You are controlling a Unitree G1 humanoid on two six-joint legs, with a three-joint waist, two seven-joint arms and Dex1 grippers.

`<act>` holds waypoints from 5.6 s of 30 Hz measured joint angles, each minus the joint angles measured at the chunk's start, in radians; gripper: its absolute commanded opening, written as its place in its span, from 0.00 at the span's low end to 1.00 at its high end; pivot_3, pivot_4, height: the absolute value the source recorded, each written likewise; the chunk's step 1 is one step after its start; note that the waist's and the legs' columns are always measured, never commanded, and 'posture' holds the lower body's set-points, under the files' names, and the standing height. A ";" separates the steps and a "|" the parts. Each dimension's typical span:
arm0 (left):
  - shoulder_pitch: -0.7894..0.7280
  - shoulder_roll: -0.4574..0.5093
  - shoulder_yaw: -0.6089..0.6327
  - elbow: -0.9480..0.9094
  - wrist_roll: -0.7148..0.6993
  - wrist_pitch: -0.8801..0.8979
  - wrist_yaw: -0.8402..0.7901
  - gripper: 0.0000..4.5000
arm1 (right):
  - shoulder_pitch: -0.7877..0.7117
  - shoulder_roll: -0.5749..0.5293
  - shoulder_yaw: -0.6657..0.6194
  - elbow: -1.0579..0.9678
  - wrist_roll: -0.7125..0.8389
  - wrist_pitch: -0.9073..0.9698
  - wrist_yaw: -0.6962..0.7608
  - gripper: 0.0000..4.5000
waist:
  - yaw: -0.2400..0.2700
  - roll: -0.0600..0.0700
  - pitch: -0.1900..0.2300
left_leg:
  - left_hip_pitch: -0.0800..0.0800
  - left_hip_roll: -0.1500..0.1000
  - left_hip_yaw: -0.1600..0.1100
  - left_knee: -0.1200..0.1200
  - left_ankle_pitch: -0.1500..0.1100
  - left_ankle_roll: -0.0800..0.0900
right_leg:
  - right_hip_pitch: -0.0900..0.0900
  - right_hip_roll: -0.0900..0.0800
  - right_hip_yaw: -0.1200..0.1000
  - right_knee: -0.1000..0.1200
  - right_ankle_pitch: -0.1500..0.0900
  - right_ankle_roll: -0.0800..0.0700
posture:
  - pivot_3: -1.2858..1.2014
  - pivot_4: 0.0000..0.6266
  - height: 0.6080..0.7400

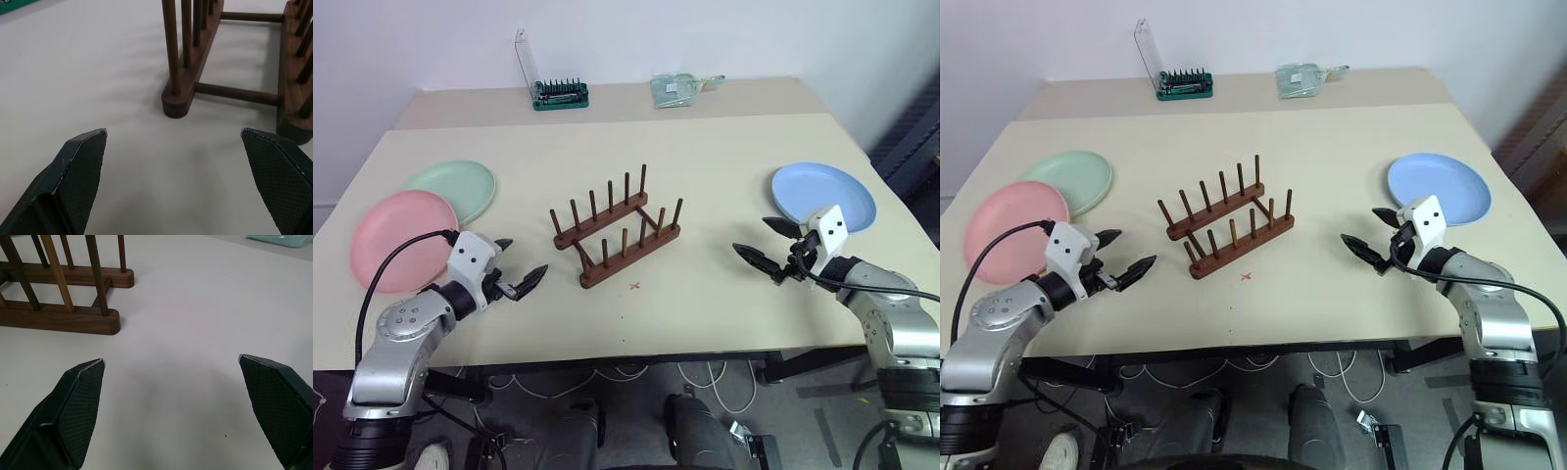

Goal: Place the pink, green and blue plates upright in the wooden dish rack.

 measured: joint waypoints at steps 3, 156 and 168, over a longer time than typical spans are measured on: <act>0.005 -0.009 -0.015 -0.003 0.000 0.002 0.007 1.00 | -0.007 -0.003 0.001 0.006 -0.007 0.000 0.004 1.00 | -0.001 0.000 0.000 | 0.000 0.000 0.000 0.000 0.000 0.000 | 0.000 0.000 0.000 0.000 0.000 0.000 | 0.52 0.24 1.00; -0.234 -0.119 0.636 0.415 -0.205 0.352 0.647 0.00 | -0.134 0.219 0.387 -0.004 -0.330 -0.107 -0.142 0.00 | -0.001 -0.006 -0.004 | 0.014 0.000 0.000 -0.003 -0.004 0.000 | 0.013 -0.001 -0.001 -0.002 -0.003 0.004 | 0.52 0.24 1.00; -0.206 -0.154 0.595 0.313 -0.276 0.240 0.520 0.00 | -0.108 0.157 0.372 -0.133 -0.299 -0.085 -0.082 0.05 | 0.001 -0.008 -0.003 | 0.013 0.000 0.000 -0.003 -0.004 0.000 | 0.013 -0.001 -0.001 -0.002 -0.003 0.004 | 0.52 0.24 1.00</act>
